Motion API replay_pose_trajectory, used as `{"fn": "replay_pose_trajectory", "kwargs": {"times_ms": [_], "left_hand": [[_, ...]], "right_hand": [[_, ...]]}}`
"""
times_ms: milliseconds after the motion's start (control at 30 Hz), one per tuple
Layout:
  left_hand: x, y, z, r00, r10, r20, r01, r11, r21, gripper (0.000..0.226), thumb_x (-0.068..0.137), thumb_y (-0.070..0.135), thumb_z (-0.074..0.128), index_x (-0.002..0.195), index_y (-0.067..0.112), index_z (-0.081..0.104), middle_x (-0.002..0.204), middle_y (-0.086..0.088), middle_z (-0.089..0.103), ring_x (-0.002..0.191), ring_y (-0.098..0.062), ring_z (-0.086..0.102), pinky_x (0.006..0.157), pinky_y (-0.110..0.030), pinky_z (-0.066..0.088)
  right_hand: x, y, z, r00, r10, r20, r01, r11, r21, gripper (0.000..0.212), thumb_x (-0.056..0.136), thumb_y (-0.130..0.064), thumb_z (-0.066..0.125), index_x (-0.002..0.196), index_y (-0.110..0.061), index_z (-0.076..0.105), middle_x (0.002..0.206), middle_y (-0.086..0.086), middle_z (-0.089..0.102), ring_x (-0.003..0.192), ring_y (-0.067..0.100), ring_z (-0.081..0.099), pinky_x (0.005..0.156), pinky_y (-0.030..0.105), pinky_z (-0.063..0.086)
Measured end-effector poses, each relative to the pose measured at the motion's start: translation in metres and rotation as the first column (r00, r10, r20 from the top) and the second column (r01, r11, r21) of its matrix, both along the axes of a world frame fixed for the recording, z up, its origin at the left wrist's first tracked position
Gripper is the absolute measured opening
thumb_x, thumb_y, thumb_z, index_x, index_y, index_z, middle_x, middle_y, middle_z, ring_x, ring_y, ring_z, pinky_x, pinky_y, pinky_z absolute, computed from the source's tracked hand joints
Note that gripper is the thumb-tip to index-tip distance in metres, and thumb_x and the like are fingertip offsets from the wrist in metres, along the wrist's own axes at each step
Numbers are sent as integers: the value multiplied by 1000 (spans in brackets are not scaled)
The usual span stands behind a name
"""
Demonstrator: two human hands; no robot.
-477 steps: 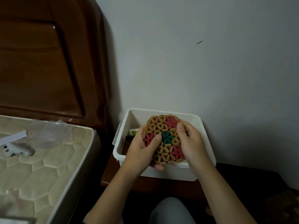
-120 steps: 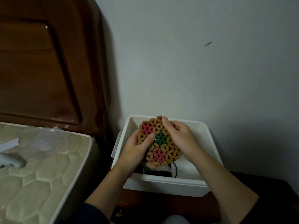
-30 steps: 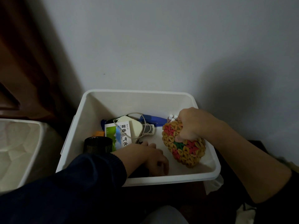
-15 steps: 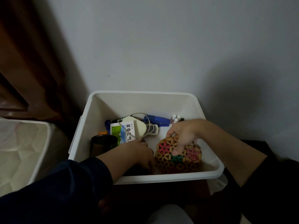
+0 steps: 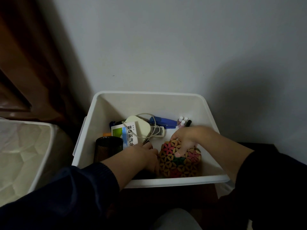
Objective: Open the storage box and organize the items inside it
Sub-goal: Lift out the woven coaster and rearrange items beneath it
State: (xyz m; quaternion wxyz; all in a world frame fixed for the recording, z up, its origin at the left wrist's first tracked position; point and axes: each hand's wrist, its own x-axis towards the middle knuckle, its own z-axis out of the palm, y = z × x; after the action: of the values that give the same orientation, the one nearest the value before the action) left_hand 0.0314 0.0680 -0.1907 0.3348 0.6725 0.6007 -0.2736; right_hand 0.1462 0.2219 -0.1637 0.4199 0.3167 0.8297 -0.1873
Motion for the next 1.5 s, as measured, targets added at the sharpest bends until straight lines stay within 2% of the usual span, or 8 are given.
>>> {"fn": "replay_pose_trajectory", "kwargs": {"times_ms": [233, 367, 500, 600, 700, 833, 1067, 1500], "left_hand": [[-5, -1, -7, 991, 116, 66, -113, 992, -50, 58, 97, 58, 60, 152, 41, 50, 168, 0, 22, 154, -36, 14, 119, -67, 27], [-6, -5, 5, 981, 95, 168, -101, 995, 26, 35, 100, 37, 61, 132, 47, 68, 159, -1, 39, 146, -33, 27, 118, -60, 31], [-6, -7, 12, 887, 302, 350, -378, 909, 175, 25, 93, 14, 65, 114, 22, 76, 126, -4, 66, 117, -26, 61, 99, -39, 53], [4, 0, 15, 703, 527, 478, -653, 745, 138, 40, 96, 12, 64, 135, 20, 59, 138, -5, 54, 126, -26, 56, 100, -36, 53], [19, 17, 18, 611, 614, 500, -726, 686, 44, 75, 97, 24, 68, 161, 24, 29, 159, -12, 37, 142, -35, 45, 113, -48, 48], [46, 37, 16, 716, 611, 338, -650, 760, 1, 97, 94, 53, 70, 166, 41, 6, 172, -17, 6, 155, -47, 22, 122, -59, 34], [68, 55, -4, 808, 541, 233, -565, 824, 49, 100, 93, 55, 72, 164, 51, 1, 173, -13, -11, 157, -50, 0, 123, -65, 24], [75, 63, -24, 905, 384, 185, -413, 897, 159, 108, 85, 68, 73, 165, 44, 5, 166, -7, 14, 155, -44, 6, 116, -67, 34]], "right_hand": [[3, -23, 2, 991, 132, 35, -136, 970, 201, 76, 89, -43, 81, 149, -9, 51, 139, 10, 60, 123, 27, 62, 95, 33, 53], [11, -23, 11, 993, 120, 2, -116, 955, 272, 63, 92, -40, 80, 144, -11, 58, 132, 7, 65, 117, 24, 65, 96, 31, 53], [37, -21, 27, 933, 81, -351, 65, 921, 385, 37, 99, -32, 70, 135, -24, 67, 133, 3, 66, 116, 21, 64, 98, 31, 50], [67, -29, 32, 654, 178, -736, 268, 855, 445, 17, 94, -27, 73, 110, -33, 77, 107, -11, 74, 107, 16, 65, 100, 39, 48], [82, -36, 25, 662, 270, -699, 359, 704, 613, 30, 87, -31, 76, 116, -35, 72, 131, -8, 63, 130, 24, 47, 115, 49, 33], [87, -35, 15, 645, -63, -762, 512, 776, 368, 68, 88, -23, 75, 149, -29, 44, 163, 4, 17, 142, 32, 32, 113, 44, 43], [83, -31, 7, 651, -77, -755, 544, 741, 394, 72, 85, -27, 75, 146, -27, 36, 145, 3, 30, 132, 26, 37, 95, 35, 49], [81, -33, 3, 700, -19, -714, 502, 725, 472, 66, 80, -30, 76, 134, -26, 38, 136, 7, 30, 117, 25, 40, 73, 28, 41]]}}
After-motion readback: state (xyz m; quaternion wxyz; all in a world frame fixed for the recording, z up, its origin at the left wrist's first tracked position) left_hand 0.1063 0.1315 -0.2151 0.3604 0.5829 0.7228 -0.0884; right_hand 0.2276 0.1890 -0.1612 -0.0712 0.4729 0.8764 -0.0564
